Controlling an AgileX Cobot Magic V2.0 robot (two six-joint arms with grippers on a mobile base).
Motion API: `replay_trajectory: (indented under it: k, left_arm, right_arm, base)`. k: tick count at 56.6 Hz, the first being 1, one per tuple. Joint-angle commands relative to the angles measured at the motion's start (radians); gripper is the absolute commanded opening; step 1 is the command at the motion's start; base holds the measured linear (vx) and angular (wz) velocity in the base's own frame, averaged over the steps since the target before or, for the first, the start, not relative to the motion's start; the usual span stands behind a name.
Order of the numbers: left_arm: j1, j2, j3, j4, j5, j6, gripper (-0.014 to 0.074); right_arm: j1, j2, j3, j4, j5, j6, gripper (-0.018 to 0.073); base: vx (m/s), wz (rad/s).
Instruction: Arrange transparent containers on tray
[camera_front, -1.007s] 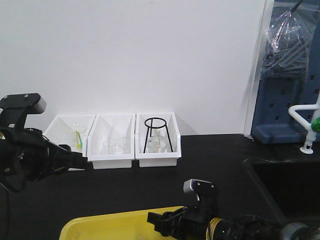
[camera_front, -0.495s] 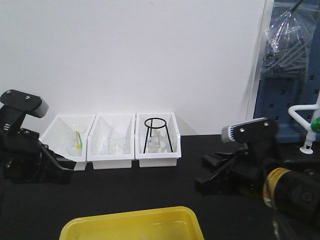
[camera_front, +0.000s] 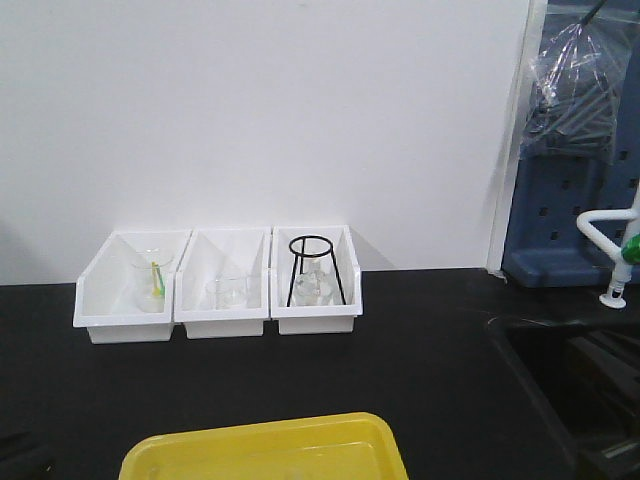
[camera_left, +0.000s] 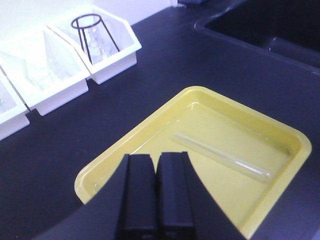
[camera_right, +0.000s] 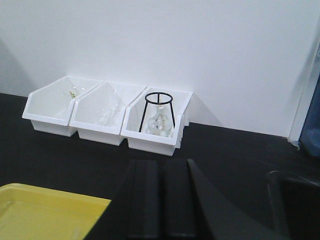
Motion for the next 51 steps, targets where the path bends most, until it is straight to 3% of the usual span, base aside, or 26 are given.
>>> replay_trajectory:
  k: [1, 43, 48, 51]
  left_arm:
    - [-0.005, -0.076, 0.038, -0.049, -0.092, 0.008, -0.0006]
    - [-0.005, -0.129, 0.087, -0.048, -0.091, 0.001, -0.0006]
    - [-0.005, -0.130, 0.087, 0.016, -0.085, 0.000, -0.0006]
    - [-0.005, -0.141, 0.096, 0.106, -0.086, -0.020, -0.0006]
  right_arm:
    - [-0.001, -0.032, -0.016, -0.017, -0.049, -0.010, -0.0011]
    - [-0.001, -0.039, -0.009, -0.016, -0.048, -0.010, -0.0011]
    - [-0.001, -0.039, -0.009, -0.016, -0.048, -0.010, -0.0011]
    - [-0.001, -0.039, -0.009, -0.016, -0.048, -0.010, -0.0011]
  base:
    - [0.00, 0.00]
    - [0.00, 0.00]
    - [0.00, 0.00]
    - [0.00, 0.00]
